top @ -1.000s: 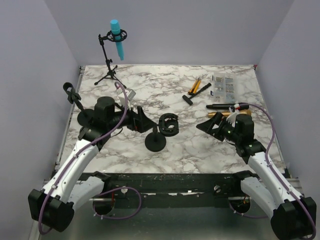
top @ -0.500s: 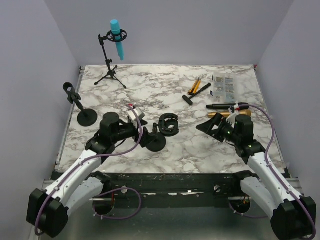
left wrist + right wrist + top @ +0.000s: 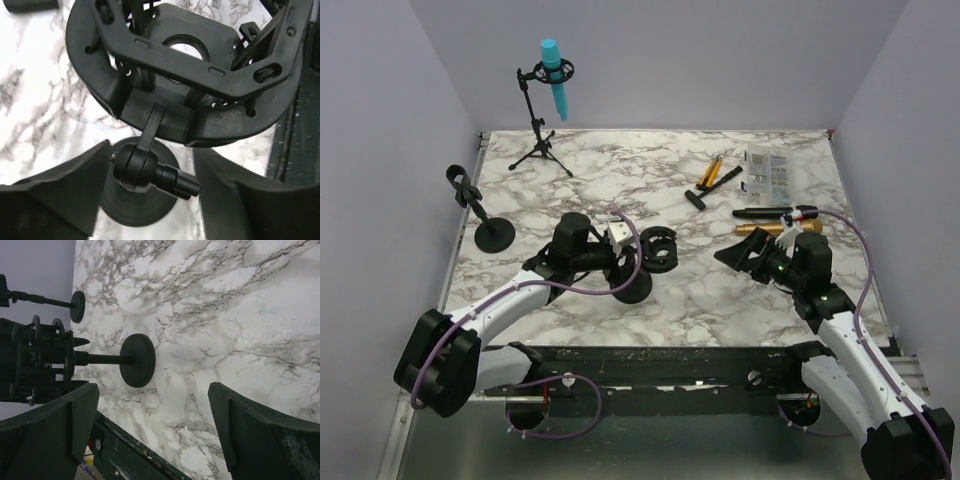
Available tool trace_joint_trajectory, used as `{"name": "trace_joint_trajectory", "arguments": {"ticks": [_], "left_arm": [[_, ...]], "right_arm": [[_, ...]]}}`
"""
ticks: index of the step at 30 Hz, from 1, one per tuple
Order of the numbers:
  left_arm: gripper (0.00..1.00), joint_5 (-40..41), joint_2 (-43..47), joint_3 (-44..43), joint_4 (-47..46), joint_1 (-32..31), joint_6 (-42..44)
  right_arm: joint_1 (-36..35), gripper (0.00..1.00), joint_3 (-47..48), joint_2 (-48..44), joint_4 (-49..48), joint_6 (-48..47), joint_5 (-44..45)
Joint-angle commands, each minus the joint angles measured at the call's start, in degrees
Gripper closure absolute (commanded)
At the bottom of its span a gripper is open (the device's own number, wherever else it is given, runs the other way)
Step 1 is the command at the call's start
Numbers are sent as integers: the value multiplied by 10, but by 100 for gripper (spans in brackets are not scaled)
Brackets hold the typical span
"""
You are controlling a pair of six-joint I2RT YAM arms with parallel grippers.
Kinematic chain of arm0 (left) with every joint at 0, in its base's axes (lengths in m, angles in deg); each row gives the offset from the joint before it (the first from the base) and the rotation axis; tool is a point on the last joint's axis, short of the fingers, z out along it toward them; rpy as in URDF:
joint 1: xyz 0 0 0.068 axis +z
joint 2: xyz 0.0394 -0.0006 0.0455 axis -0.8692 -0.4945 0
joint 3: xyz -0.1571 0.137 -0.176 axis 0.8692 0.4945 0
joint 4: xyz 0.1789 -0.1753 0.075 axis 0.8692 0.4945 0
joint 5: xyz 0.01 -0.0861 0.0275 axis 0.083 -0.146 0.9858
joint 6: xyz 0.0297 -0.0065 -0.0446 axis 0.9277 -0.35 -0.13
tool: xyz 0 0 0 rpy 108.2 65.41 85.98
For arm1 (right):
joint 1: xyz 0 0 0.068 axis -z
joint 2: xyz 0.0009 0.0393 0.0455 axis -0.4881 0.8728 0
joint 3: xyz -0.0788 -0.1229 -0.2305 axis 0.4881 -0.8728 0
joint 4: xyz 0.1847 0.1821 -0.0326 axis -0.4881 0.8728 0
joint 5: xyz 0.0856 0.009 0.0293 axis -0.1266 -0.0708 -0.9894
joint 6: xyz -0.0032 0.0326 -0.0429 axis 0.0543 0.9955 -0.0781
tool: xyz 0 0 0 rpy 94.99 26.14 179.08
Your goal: Remove the microphone from the stand
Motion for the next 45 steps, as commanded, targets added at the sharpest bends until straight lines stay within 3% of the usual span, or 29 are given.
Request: {"name": "trace_joint_trajectory", "arguments": {"ticks": [1, 9, 10, 13, 20, 25, 29, 35, 45], "left_arm": [[48, 33, -6, 10, -79, -7, 33], [99, 107, 45, 48, -115, -13, 7], [100, 119, 56, 50, -114, -14, 5], [100, 199, 95, 60, -111, -19, -4], [100, 558, 163, 29, -29, 3, -121], [100, 670, 196, 19, 24, 82, -233], [100, 775, 225, 39, 14, 127, -257], [100, 835, 218, 15, 121, 271, -388], [100, 850, 206, 42, 91, 401, -458]], "right_arm": [[-4, 0, 10, -8, 21, -10, 2], [-4, 0, 6, -17, 24, -13, 5], [-4, 0, 5, -16, 24, -14, 5], [-4, 0, 4, -13, 22, -14, 4], [-4, 0, -2, -12, 19, -13, 2], [-4, 0, -5, -11, 17, -10, 2], [-3, 0, -3, -14, 17, -7, 2], [-4, 0, -4, -13, 17, -9, 2], [-4, 0, -11, -3, 8, -7, -2]]}}
